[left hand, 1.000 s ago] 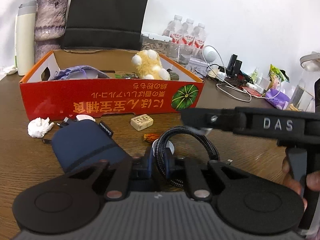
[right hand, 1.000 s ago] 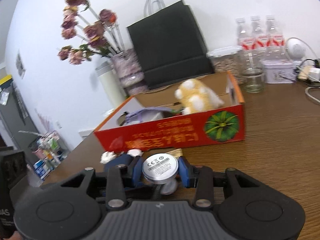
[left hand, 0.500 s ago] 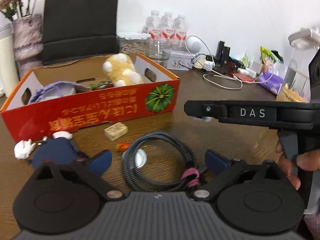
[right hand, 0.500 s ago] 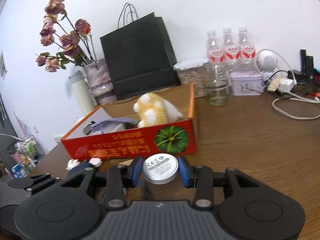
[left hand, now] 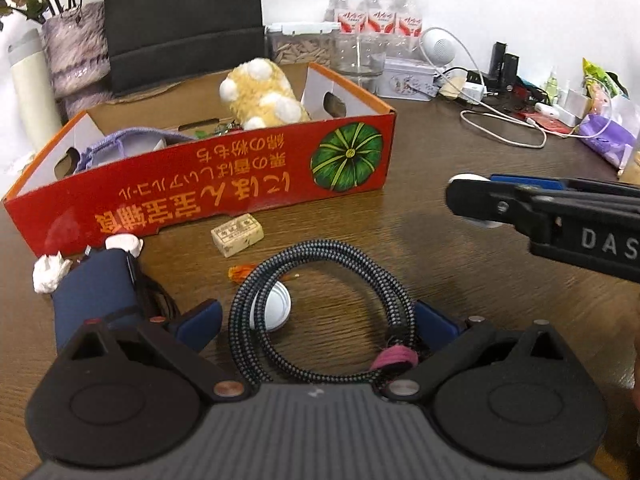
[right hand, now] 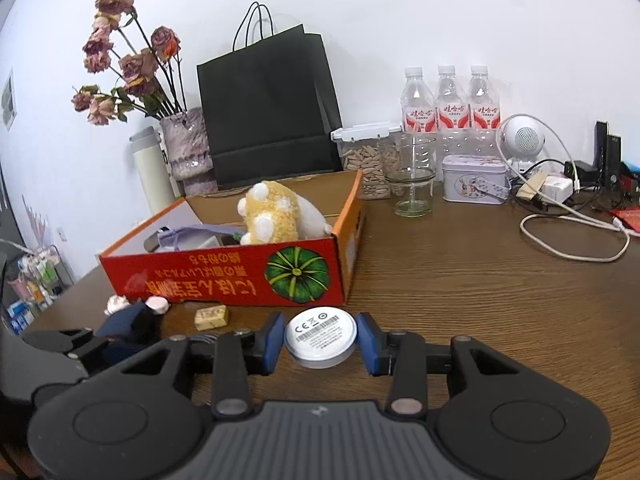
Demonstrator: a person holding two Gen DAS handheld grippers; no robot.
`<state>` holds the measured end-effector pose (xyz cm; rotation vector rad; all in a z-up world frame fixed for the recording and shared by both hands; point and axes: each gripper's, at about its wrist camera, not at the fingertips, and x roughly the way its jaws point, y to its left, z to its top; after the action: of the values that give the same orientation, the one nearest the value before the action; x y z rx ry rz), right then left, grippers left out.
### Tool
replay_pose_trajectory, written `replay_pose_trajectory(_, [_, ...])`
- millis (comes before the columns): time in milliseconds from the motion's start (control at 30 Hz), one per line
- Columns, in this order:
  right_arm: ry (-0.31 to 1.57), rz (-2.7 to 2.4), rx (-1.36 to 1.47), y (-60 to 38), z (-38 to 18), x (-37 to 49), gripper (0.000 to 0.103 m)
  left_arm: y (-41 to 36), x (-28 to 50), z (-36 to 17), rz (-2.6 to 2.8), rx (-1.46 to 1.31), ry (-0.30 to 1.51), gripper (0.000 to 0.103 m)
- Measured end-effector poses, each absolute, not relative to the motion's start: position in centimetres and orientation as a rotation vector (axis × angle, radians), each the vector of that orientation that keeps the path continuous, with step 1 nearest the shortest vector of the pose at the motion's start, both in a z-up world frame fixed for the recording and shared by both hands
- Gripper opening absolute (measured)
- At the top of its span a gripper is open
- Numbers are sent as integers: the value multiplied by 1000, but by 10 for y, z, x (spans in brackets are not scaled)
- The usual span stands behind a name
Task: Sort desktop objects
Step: 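Grasp the braided black cable with the left gripper and lift it, then carry the cable and white puck over the box with both grippers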
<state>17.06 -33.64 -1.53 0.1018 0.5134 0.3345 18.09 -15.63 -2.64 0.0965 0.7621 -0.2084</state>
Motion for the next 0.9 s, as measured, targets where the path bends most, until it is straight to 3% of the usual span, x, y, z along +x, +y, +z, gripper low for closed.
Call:
replay_pose_trajectory(400, [498,320,65,-337,-15,166,38,-154,176,-28,-196,68,745,103])
replay_pose_trajectory(533, [499,316,64,-336,-16,166,38,-155,174,-29,-196,70,729,94])
replay_pose_trajectory(900, [490,306,58,-334,-16,163,38,-146,165,-21,-222,32,698,92])
